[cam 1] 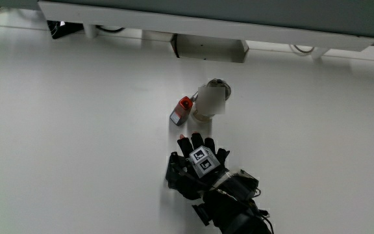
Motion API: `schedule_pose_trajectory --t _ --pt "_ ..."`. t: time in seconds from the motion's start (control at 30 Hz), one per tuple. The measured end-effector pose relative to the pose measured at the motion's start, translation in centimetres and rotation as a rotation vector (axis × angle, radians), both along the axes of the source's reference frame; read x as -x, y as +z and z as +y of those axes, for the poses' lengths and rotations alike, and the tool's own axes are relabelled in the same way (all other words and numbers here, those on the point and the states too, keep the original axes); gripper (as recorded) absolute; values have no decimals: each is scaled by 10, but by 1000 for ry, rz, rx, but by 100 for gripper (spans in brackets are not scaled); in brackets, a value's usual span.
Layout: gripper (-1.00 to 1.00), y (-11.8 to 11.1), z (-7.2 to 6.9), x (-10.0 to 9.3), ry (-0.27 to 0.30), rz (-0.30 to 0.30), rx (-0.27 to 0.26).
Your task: Pick speaker
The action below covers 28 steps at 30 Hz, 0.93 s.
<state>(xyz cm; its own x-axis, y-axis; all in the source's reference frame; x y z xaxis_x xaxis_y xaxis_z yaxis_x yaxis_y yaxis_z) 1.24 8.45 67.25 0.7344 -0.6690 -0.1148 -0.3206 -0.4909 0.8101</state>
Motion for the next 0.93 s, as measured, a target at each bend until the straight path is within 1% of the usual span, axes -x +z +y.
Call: schedule_pose_trajectory --t 0.03,0.07,0.13,0.17,0.2,0.23,0.27,0.3,0.33,0.37,0.43,0.5,0.53,0.6,0.63,0.67,0.73,0.77,0.8,0.83,0.87,0.9,0.93 --pt "18 3 2 0 -6 -2 6" --pt "27 1 3 1 -13 -9 -14" --pt "45 3 9 3 -57 20 -51" --pt "55 4 10 3 -48 3 -49" --pt "64 6 12 4 -54 14 -67" --pt "73 2 12 6 -65 -3 -90" --pt "82 1 12 7 -52 -8 -93" --pt "91 -1 13 8 -52 -14 -104" --pt "100 -2 13 8 -66 -14 -115" --pt "100 -2 13 8 -66 -11 -115" --pt "100 -2 14 7 -68 -31 -110" --pt "100 -1 15 7 -58 -36 -108" --pt "100 -7 15 8 -57 -49 -109" --pt "100 -8 17 9 -57 -72 -114" --pt "100 -13 18 9 -53 -82 -130" --pt "100 -16 18 10 -54 -94 -129" --pt "100 -24 18 10 -50 -125 -148" --pt "100 -21 19 9 -46 -127 -147" --pt "100 -24 18 7 -43 -128 -163" --pt "100 -30 17 5 -36 -148 -172" --pt "100 -32 15 2 -31 -134 -196" --pt "100 -31 14 -3 -21 -121 -207" --pt "100 -34 12 -8 -11 -116 -235"
